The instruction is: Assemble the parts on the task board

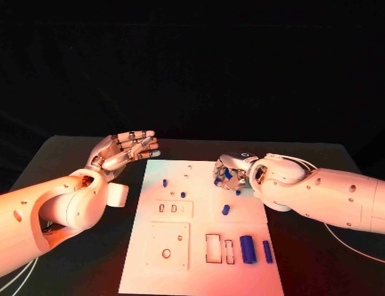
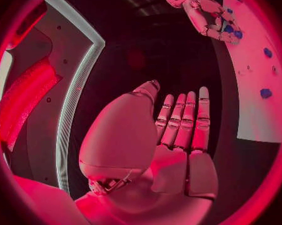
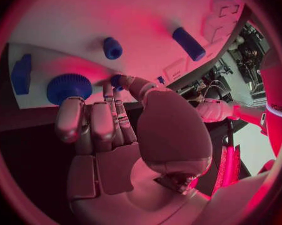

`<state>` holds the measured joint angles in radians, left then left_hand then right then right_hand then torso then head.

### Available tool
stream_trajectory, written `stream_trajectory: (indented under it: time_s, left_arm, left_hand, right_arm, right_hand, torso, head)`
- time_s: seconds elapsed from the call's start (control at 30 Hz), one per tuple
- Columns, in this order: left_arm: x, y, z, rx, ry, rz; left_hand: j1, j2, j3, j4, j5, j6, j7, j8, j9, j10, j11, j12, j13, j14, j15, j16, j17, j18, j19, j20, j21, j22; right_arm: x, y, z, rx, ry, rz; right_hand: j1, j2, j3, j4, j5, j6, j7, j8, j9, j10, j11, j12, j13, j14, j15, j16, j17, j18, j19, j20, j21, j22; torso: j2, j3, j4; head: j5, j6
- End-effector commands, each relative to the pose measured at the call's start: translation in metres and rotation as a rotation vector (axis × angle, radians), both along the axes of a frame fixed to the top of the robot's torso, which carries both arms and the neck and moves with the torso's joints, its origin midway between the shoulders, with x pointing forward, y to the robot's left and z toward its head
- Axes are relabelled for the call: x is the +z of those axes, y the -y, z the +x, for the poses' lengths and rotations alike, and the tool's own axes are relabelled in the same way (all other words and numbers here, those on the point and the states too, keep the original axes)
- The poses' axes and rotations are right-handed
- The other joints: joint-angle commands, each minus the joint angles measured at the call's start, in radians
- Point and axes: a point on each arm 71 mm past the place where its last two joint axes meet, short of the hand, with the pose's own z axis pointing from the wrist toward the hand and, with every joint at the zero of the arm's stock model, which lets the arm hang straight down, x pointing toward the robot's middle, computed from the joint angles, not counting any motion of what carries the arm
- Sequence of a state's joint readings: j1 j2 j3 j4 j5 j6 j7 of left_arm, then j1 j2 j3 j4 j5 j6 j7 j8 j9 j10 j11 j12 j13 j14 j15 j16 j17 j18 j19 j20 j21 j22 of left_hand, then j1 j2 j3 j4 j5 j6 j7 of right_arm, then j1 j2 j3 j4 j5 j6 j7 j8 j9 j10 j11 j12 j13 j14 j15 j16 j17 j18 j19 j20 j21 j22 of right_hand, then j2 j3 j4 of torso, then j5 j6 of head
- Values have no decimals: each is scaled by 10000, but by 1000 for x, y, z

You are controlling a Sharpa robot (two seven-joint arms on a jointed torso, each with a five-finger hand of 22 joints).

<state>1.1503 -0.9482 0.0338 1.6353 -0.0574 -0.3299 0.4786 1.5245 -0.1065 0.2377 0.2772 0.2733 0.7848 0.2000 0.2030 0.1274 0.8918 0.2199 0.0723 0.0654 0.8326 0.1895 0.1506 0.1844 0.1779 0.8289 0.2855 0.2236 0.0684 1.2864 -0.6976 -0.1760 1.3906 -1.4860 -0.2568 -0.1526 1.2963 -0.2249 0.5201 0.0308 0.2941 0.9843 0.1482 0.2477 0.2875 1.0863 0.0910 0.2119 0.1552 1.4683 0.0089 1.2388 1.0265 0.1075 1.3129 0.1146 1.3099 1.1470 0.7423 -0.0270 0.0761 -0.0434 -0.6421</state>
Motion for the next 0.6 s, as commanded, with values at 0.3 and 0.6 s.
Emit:
stream_trajectory:
  time_s: [0.3, 0.6]
  left_arm:
    - [1, 3, 0, -161, 10, -107]
    - [1, 2, 0, -169, -14, -100]
  left_hand:
    - [-9, -111, 80, 13, -36, -66, 613, -13, -9, -66, 11, -60, -5, -52, -1, -32, -5, 2, -106, -1, -66, -11]
    - [-9, -111, 80, 13, -36, -66, 613, -13, -9, -66, 11, -60, -5, -52, -1, -32, -5, 2, -106, -1, -66, -11]
  right_arm:
    - [6, -6, -2, 18, 840, 346]
    - [15, -10, -2, -268, 1506, 986]
  right_hand:
    - [273, 275, 428, -65, 33, 555, -206, 411, 299, 543, -252, 553, 146, 141, -199, 337, 307, -296, 401, -153, 447, 710]
    - [159, 313, 481, 27, 26, 709, -286, 586, 469, 634, -324, 716, 212, 156, -257, 433, 361, -322, 480, -210, 540, 864]
  torso:
    - [24, -19, 32]
    - [37, -38, 71]
  head:
    - [-15, 17]
    - [-49, 79]
